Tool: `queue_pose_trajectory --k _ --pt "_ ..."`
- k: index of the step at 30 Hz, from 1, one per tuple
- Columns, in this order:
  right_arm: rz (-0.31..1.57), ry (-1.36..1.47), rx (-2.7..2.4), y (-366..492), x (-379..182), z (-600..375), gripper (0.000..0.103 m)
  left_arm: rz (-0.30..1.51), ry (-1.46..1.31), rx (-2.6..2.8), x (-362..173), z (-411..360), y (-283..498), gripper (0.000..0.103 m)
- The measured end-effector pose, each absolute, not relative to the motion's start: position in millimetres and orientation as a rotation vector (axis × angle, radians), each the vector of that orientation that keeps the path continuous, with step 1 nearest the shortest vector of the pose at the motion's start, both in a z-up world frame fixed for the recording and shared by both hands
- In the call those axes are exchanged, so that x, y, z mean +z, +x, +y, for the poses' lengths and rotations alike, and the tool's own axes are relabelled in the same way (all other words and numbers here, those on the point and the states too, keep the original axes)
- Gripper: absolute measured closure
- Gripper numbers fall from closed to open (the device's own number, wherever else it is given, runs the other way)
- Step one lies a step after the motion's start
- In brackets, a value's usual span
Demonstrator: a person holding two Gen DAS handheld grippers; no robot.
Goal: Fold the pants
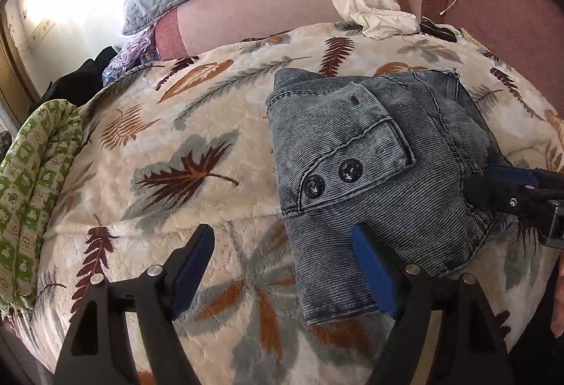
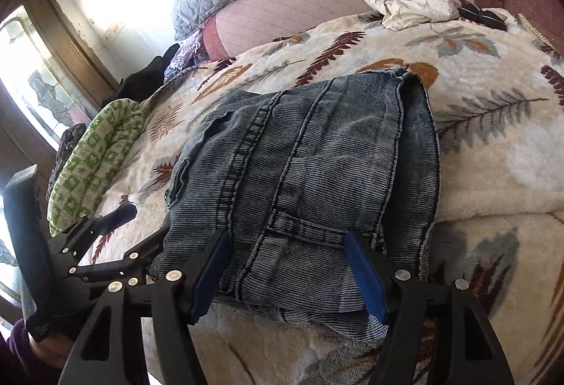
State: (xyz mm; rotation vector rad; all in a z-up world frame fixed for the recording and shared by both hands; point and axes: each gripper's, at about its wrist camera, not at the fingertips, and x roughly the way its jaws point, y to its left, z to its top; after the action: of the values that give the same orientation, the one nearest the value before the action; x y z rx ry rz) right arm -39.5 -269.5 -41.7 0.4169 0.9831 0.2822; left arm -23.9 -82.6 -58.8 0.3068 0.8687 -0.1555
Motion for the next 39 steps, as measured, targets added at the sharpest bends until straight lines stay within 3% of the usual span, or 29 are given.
queue_pose_trajectory --k 17,26,39 --pt "0.991 0.410 0.286 -36 -44 -266 0.029 0.855 0.295 -0.149 -69 -80 -22 0.017" --pt "0.979 0.346 0.293 -36 -42 -250 0.017 0.877 0.252 -0.138 -70 -73 -18 0.011" --pt "0.858 0.445 0.284 -43 -23 -272 0.017 0.865 0.236 -0.086 -51 -70 -28 0.010"
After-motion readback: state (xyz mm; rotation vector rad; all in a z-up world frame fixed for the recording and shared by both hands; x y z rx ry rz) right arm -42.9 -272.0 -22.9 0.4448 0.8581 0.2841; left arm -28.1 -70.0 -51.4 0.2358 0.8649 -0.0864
